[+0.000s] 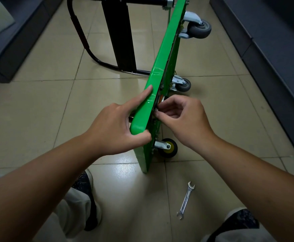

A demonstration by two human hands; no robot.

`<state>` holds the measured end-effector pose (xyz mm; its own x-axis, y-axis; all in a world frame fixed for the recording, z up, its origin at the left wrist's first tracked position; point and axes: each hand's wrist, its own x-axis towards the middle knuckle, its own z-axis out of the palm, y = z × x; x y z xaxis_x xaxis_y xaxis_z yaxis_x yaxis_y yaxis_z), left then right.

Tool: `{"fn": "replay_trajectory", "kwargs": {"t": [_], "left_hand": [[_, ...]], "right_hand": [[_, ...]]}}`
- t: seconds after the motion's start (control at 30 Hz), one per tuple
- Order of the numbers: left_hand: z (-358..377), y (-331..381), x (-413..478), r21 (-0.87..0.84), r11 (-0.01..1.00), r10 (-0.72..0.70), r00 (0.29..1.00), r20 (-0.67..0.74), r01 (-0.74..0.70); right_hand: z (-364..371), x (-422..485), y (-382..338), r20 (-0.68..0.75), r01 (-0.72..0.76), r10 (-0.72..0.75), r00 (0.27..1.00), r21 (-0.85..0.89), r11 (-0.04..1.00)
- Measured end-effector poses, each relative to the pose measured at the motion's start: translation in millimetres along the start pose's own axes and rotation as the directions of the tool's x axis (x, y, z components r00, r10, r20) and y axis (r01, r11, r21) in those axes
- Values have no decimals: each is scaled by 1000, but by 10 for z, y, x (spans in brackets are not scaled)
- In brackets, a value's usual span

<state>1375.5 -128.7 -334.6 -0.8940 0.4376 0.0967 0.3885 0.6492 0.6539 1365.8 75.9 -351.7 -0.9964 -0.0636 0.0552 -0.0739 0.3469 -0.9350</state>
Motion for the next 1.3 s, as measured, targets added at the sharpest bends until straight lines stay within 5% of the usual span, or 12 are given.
{"fn": "replay_trajectory", "kwargs": {"t": [0.4,0.93,1.3], "left_hand": [[1,-3,3,-10,1000,1,1000,5,-1],[12,-8,9,-12,1000,2,1000,6,-2],[11,12,13,-1,1000,4,1000,-12,-4]], "right_hand": [[11,7,37,-17,18,-20,1000,-116,993],[-17,5,-27,-6,-19,20,1000,90,996],[46,-40,42,-29,9,-7,1000,75,997]]}}
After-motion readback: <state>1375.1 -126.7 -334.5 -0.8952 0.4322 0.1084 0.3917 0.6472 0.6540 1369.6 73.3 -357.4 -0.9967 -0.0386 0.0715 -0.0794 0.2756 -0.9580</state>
